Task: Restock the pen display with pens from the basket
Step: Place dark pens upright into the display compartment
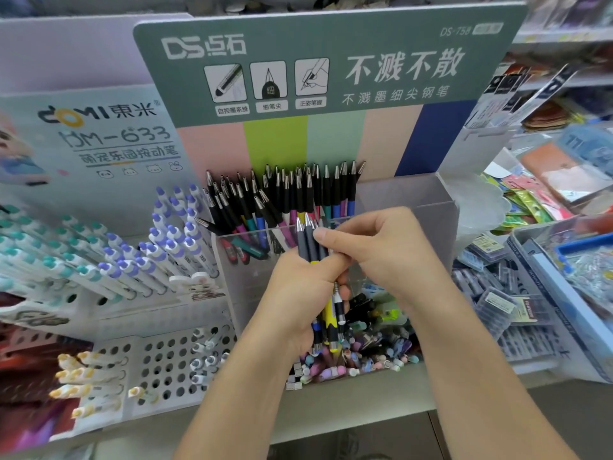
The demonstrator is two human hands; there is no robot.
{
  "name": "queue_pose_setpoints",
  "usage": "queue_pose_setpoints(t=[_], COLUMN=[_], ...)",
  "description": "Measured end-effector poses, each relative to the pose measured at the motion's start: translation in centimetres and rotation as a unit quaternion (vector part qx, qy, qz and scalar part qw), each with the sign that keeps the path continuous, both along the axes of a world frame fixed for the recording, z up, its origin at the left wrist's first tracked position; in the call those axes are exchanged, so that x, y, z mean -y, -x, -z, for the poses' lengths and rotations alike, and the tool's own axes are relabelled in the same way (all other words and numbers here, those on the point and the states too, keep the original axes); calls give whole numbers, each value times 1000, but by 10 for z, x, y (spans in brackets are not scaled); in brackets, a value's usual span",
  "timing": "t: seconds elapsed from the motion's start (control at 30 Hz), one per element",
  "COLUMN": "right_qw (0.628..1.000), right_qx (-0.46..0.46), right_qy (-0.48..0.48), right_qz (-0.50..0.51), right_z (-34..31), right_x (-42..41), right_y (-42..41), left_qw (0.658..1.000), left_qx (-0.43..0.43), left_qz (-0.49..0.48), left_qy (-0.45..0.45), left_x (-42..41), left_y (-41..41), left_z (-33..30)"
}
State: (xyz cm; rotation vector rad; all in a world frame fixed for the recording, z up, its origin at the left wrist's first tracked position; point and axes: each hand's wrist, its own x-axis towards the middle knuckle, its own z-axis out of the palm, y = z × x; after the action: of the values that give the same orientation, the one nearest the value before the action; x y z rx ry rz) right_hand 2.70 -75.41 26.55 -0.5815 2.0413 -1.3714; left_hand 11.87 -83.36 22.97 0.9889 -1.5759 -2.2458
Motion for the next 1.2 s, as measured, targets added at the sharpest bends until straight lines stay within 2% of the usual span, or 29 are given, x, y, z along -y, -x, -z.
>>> queue_pose_setpoints(t=[0.07,0.13,0.3,0.47,0.53,0.6,0.7,0.8,0.97,1.2], right_qw=[999,997,993,979,980,977,943,929,933,899], right_qx=[39,38,-33,-143,-125,-44,7,-79,-254,-278], right_qy=[10,-16,-54,-74,-36,49,196,256,198,277], right_qz=[26,58,97,125,151,201,268,256,161,194], right_z=[4,6,10,9,8,5,-4,-9,1,1], right_x=[1,1,2,6,6,7,4,4,17,16], right_y=[1,0,-2,-8,-7,1,21,42,51,46], left_qw=[1000,999,1000,1000,1000,999,994,989,990,991], left_qx=[8,12,13,16,17,30,33,14,9,13], left_qz=[6,18,18,-6,-17,-28,-66,-76,-68,-61], left_qy=[26,32,-3,17,-6,-29,-78,-124,-121,-120], left_x=[0,-1,-7,-11,-12,-10,-3,3,2,4], left_y=[1,0,-1,0,-1,-3,-7,-8,-8,-9], left_z=[2,3,4,0,-1,0,1,0,-1,-1])
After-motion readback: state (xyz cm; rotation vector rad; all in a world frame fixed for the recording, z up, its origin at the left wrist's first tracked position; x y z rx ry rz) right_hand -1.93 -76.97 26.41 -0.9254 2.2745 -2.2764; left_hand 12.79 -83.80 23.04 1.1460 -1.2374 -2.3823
